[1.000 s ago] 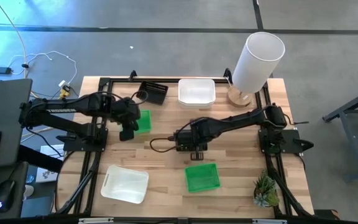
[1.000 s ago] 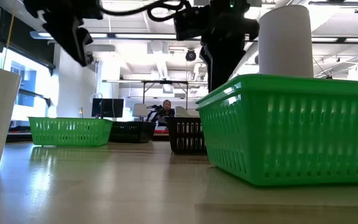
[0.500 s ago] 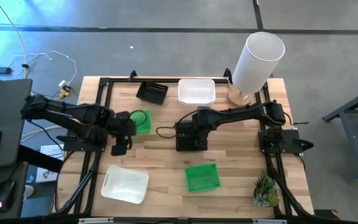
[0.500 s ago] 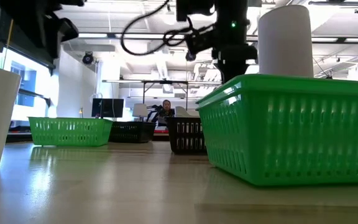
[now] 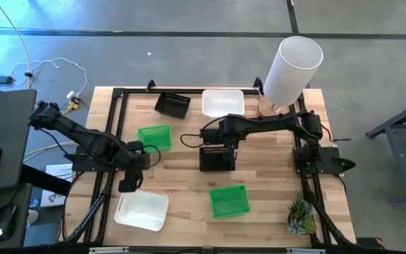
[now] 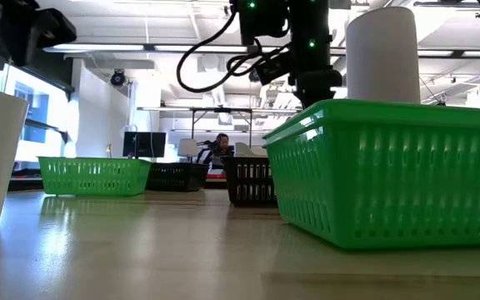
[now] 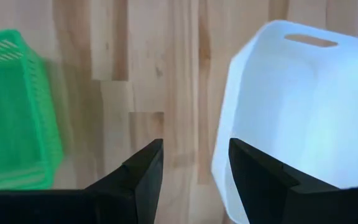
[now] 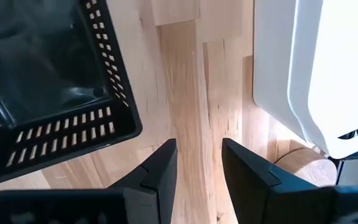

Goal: Stack baskets on shelf by color
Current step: Stack the bottom white bin on the stacked white bins

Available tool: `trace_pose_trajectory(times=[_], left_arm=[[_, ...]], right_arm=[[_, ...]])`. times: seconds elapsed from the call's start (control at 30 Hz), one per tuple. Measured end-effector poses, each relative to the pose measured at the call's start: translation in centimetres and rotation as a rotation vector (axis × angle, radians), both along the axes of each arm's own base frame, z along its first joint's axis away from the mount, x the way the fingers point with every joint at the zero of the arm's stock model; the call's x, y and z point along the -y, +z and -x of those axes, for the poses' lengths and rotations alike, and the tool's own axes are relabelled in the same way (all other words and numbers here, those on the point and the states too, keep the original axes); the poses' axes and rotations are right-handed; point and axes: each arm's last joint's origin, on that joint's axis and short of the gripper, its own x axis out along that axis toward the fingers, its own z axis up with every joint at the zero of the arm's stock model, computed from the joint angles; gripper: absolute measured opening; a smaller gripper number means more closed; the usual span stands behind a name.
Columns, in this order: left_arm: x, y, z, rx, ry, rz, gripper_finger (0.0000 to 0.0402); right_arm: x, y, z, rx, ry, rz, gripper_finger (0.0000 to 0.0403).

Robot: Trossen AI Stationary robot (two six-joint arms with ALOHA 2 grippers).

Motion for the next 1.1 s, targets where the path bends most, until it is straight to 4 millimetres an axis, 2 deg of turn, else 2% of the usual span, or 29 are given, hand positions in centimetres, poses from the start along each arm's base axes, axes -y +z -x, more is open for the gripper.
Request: trace_pose_trajectory(times=[0.2,0.5,0.67,1.1], left_arm=[[1.8,-1.0,-0.9,-0.02,-0.03,-0.022,0.0168],[3.9,-4.0,-2.6,-0.153,-0.081,-0.086,0.0168],[4.9,-5.1,-3.3,-0.164,-0.077,-0.087,0.0168],[6.9,-7.8,-4.1,-0.258,-0.051,-0.092,0.0168]], right_arm=[[0.0,0.0,0.0,0.001,0.001,-0.002,0.0113],[-0.1,0.0,0.2,-0.015,0.0,-0.022,0.0113],[-0.1,0.0,0.2,-0.025,0.0,-0.022,0.0113],[-0.1,0.1,0.6,-0.06,-0.01,-0.022,0.0113]])
